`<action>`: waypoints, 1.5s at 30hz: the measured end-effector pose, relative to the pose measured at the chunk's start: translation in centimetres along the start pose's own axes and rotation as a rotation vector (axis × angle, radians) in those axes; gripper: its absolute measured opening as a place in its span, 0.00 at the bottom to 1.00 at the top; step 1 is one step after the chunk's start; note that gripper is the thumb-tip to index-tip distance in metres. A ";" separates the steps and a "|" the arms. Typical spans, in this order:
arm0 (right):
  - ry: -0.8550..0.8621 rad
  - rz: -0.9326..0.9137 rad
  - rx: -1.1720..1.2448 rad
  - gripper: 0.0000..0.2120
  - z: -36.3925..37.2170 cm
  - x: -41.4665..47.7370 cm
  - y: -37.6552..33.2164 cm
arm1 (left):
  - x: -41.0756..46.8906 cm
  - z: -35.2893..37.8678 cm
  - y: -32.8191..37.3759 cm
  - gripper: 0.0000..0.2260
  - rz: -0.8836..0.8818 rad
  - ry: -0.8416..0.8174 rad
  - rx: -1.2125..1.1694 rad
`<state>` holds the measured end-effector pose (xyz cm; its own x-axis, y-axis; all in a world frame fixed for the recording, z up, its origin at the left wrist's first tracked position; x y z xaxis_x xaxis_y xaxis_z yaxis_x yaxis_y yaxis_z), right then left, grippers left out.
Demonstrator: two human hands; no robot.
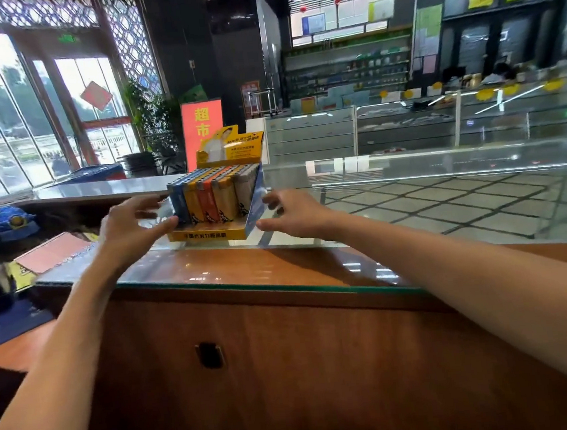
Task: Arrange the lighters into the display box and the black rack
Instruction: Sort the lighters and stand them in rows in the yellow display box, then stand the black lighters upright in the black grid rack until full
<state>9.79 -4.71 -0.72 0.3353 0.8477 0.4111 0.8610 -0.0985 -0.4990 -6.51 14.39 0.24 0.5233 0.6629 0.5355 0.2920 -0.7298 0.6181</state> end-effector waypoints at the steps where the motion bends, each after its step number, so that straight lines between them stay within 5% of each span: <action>1: -0.003 -0.009 -0.021 0.23 -0.8 -0.6 0.1 | -0.2 -0.6 0.9 0.20 0.034 0.074 -0.002; 7: 0.092 0.030 -0.194 0.17 -11.2 -8.6 3.7 | -0.9 4.9 14.7 0.16 0.475 -0.050 -0.087; 12: 0.262 0.273 -0.343 0.13 -24.2 -19.3 9.1 | -1.1 14.7 30.0 0.13 0.807 -0.199 -0.004; 15: 0.429 0.434 -0.419 0.10 -31.9 -26.9 12.1 | -3.4 20.9 37.9 0.13 0.775 -0.356 -0.081; 20: 0.661 0.751 -0.526 0.09 -43.3 -41.8 17.8 | -13.6 30.6 48.7 0.14 0.658 -0.871 -0.356; 25: 0.767 1.039 -0.477 0.20 -48.6 -52.4 23.5 | -21.8 37.8 55.8 0.19 0.467 -1.147 -0.445; 35: 0.573 1.174 -0.422 0.40 -48.4 -55.6 31.2 | -27.5 42.8 60.5 0.21 0.278 -1.068 -0.312; 45: 0.359 1.110 -0.603 0.32 -46.5 -53.4 30.8 | -29.7 42.3 61.9 0.32 0.311 -0.886 -0.009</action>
<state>36.19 -77.24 -2.60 0.9731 -0.0109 0.2300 0.0655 -0.9445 -0.3220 29.92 -57.53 -1.70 0.9967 0.0669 0.0466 0.0323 -0.8491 0.5272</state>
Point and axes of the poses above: each hand's wrist, its own x-axis towards the middle knuckle, its own z-axis out of the palm, y = z × x, the point moved 4 cm from there along x, towards the middle knuckle, and after that the axes turned 8 degrees about -z, right-handed, at the moved point
